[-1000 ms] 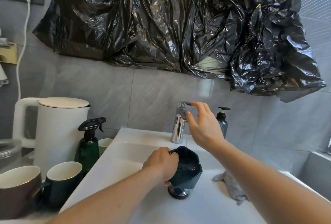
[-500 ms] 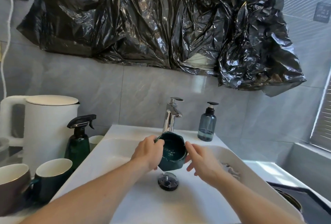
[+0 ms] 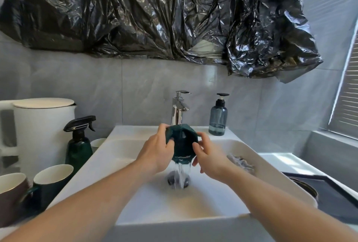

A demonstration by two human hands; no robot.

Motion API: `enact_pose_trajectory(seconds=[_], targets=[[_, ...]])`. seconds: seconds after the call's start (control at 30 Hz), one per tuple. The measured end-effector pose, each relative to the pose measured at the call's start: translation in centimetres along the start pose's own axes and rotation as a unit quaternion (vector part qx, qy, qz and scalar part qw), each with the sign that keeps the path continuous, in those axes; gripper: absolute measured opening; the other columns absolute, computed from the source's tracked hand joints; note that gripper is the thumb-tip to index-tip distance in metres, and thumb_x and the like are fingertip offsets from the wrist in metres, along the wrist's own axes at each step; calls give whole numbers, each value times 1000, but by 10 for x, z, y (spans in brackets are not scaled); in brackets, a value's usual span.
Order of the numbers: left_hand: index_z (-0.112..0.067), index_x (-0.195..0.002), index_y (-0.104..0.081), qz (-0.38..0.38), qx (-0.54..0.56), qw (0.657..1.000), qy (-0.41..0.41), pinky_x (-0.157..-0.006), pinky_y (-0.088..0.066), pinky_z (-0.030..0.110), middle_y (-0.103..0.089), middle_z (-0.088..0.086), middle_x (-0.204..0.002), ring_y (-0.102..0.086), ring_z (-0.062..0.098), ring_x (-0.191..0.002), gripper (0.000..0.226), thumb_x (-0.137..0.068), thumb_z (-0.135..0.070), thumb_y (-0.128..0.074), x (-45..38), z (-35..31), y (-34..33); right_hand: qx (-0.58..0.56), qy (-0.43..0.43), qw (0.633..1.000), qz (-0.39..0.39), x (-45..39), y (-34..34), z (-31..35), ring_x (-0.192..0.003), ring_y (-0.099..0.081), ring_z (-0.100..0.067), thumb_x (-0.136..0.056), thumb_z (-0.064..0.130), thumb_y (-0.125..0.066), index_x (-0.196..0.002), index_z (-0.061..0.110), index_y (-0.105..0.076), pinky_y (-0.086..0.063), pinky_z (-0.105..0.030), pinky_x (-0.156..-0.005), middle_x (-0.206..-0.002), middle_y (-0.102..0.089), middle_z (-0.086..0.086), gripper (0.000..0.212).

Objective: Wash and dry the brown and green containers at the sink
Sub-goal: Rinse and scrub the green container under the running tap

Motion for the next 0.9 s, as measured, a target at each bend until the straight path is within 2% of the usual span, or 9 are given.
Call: enact_pose_trajectory(seconds=[0.1, 0.17, 0.3, 0.43, 0.53, 0.63, 0.73, 0.83, 0.9], targets=[[-32, -116, -45, 11, 4, 1000, -27, -87, -57, 50, -67, -2, -109, -65, 26, -97, 12, -105, -29, -49, 0, 1, -2, -13, 3, 1000, -5, -1, 1, -1, -91, -70, -22, -109, 20, -42, -140, 36, -35, -64, -40, -67, -121, -62, 4, 35], [-29, -114, -45, 12, -3, 999, -44, -87, -56, 50, -65, -4, -110, -64, 25, -98, 12, -104, -27, -52, 0, 0, -3, -17, 12, 1000, -12, -2, 2, 0, -94, -71, -24, -107, 13, -45, -135, 37, -35, -65, -42, -70, -127, -60, 3, 38], [-26, -107, -43, -9, -28, 997, -70, -84, -53, 48, -60, -5, -108, -59, 26, -96, 12, -103, -21, -54, 1, -1, 0, -33, 28, 999, -19, -1, 3, 2, -89, -72, -24, -103, 3, -52, -129, 33, -35, -64, -35, -70, -120, -58, 9, 44], [-22, -107, -43, -22, -69, 993, -96, -76, -50, 46, -60, -3, -104, -57, 30, -91, 23, -94, -8, -57, 2, -4, 5, -35, 40, 999, -14, -3, 3, 0, -89, -72, -18, -98, -2, -59, -123, 32, -33, -63, -30, -70, -114, -56, 15, 49], [-21, -107, -43, -34, -104, 987, -118, -72, -48, 45, -58, -4, -105, -55, 29, -90, 28, -91, -4, -57, 5, -9, 7, -32, 54, 998, -12, -5, 3, 0, -94, -71, -15, -96, -2, -64, -114, 38, -34, -63, -31, -74, -117, -55, 16, 53], [-23, -110, -43, -47, -146, 980, -129, -67, -42, 41, -58, -5, -111, -51, 26, -87, 29, -91, -7, -58, 6, -11, 10, -16, 66, 997, -23, -4, 3, -1, -95, -69, -11, -94, 4, -70, -108, 45, -33, -61, -26, -75, -127, -58, 8, 56], [-21, -115, -44, -54, -193, 970, -140, -66, -35, 37, -57, -4, -115, -53, 27, -90, 30, -92, -9, -58, 7, -16, 12, 10, 74, 997, -36, -3, 6, -4, -92, -68, -7, -92, 11, -73, -113, 42, -33, -56, -23, -74, -130, -61, 9, 54], [-21, -120, -44, -56, -231, 960, -148, -67, -35, 35, -56, -3, -118, -57, 27, -99, 32, -93, -10, -58, 8, -20, 12, 31, 72, 997, -27, -2, 9, -5, -94, -68, -6, -93, 15, -74, -118, 38, -34, -54, -20, -75, -129, -60, 11, 53], [-22, -122, -42, -49, -250, 956, -145, -68, -38, 35, -56, -4, -120, -59, 26, -101, 34, -94, -12, -58, 7, -19, 11, 48, 64, 997, -13, -2, 10, -6, -91, -69, -7, -92, 17, -75, -120, 33, -35, -56, -23, -77, -127, -62, 10, 51]])
Point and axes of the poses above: each hand's wrist, its own x-axis away from the middle knuckle, its own y-axis out of the back of the hand, z = x × y, the point moved 1 cm from there along -x, towards the middle knuckle
